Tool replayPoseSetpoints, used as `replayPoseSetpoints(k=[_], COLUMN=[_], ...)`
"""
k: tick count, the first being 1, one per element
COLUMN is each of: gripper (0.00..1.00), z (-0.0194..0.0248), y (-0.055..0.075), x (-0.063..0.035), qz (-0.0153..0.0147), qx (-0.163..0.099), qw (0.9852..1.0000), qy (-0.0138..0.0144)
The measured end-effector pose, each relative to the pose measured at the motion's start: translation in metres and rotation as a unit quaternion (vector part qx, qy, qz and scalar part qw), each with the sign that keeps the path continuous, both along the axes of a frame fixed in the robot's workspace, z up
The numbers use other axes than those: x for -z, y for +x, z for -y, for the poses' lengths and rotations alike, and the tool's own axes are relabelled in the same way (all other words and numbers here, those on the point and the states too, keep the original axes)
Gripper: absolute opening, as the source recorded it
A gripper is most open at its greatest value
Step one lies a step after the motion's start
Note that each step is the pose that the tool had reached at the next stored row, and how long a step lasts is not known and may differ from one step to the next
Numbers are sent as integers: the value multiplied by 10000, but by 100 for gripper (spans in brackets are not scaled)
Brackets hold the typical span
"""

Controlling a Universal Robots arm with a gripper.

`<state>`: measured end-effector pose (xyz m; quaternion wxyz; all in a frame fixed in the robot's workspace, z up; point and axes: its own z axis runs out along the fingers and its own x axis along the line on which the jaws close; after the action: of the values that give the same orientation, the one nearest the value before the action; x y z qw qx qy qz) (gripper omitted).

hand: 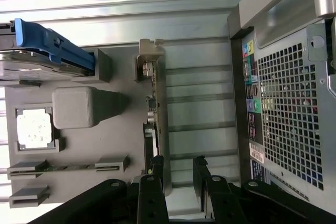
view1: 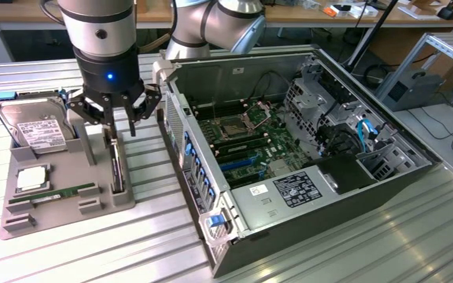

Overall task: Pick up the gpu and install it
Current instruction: 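Pick up the gpu and move the gpu toward the slot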

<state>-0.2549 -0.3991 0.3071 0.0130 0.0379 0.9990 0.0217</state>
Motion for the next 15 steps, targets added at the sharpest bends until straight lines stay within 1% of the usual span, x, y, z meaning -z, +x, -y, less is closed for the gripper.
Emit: replayPoseSetpoints(k=[15], gripper=[36], z=[0], y=[0], x=[98], qz=[0], qx=[0], qw=[10000], qy=[-2])
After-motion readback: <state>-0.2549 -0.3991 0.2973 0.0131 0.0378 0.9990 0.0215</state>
